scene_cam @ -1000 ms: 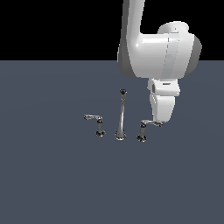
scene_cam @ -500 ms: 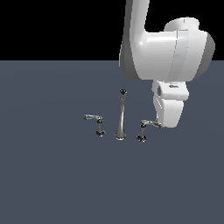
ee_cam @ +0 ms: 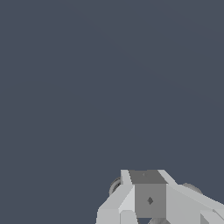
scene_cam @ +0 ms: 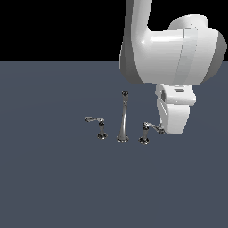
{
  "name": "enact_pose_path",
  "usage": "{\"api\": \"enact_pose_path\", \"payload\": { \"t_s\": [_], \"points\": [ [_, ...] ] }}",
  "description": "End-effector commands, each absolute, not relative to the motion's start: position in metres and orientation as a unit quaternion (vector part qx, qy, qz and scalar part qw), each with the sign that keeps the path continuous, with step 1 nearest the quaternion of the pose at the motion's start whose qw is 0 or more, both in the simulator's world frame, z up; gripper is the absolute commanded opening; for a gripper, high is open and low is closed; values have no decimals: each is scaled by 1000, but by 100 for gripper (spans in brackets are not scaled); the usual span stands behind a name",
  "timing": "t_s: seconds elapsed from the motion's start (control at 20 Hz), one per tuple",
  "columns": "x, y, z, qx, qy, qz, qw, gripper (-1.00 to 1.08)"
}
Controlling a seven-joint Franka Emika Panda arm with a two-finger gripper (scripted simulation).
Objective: Turn on the faucet by rotating a designated handle.
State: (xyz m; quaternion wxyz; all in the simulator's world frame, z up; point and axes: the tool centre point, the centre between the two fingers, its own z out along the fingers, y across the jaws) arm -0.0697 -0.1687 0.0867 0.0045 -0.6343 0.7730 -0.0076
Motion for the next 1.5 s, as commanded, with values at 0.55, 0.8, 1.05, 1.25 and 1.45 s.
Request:
{"api": "enact_pose_path", "payload": {
  "t_s": [0.55,0.8,1.05,1.25,1.45],
  "points": [
    [-106,-148,86,-631,776,-2,0,-100],
    [-111,-124,86,-633,774,-1,0,-100],
    [-115,-104,86,-634,773,0,0,-100],
    [-110,-111,86,-622,783,-2,-1,-100],
    [-100,-89,86,-628,778,-1,0,-100]
  ]
}}
